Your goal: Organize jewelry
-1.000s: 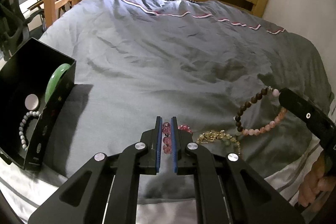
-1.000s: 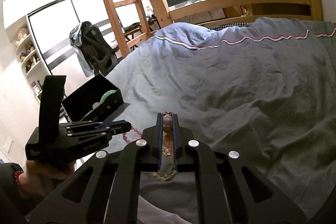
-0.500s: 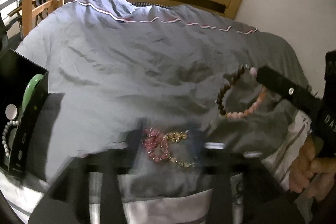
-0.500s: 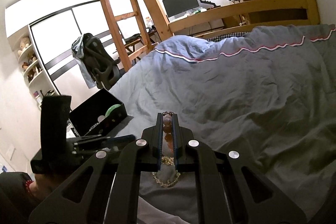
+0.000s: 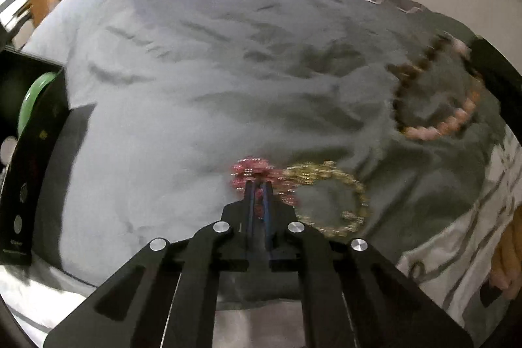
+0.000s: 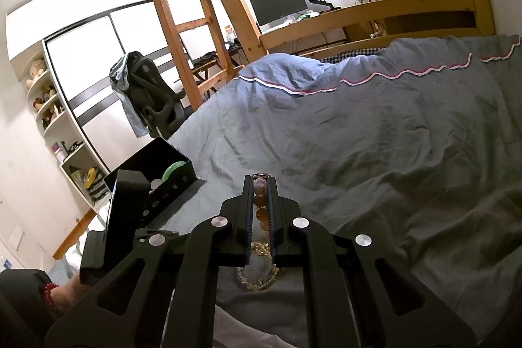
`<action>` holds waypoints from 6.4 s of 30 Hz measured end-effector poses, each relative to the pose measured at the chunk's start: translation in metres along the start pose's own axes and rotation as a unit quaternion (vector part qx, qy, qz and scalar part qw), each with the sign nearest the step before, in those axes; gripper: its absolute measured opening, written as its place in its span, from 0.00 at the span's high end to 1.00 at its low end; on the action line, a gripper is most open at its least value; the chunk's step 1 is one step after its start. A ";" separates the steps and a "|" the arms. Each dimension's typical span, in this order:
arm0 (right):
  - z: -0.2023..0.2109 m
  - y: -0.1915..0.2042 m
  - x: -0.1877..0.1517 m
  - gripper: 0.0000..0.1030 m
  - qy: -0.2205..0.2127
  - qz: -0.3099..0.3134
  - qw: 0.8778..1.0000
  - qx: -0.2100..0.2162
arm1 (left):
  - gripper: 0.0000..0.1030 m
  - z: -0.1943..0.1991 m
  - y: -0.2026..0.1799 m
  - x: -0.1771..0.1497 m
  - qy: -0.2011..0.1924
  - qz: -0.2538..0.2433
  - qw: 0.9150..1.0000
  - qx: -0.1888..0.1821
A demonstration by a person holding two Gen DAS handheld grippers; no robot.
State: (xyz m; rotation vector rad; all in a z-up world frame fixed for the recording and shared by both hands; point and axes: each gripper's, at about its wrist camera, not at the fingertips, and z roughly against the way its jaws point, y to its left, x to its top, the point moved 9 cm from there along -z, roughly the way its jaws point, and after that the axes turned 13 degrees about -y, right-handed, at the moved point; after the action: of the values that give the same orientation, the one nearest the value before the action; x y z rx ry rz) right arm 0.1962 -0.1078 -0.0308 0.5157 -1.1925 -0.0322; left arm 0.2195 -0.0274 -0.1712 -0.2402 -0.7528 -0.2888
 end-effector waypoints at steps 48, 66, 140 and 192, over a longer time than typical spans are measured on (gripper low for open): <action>0.033 0.028 0.011 0.91 0.003 0.003 1.000 0.015 | 0.93 0.101 0.011 0.050 -0.101 0.037 0.994 -0.023; 0.016 0.080 0.019 0.91 0.021 0.049 0.998 0.031 | 0.93 0.144 0.049 0.069 -0.138 0.045 0.989 0.002; -0.179 0.228 -0.019 0.43 0.107 0.104 0.982 0.112 | 0.56 0.161 0.215 0.044 -0.149 0.184 0.958 0.163; 0.033 -0.007 -0.145 0.79 0.331 0.104 0.938 0.002 | 0.67 -0.010 -0.021 -0.012 0.044 -0.025 0.999 -0.010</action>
State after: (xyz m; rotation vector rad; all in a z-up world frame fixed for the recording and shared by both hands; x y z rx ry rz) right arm 0.1131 -0.0842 -0.1519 0.3559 -0.5786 0.3061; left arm 0.2104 -0.0482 -0.1838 -0.2266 -0.6690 -0.3516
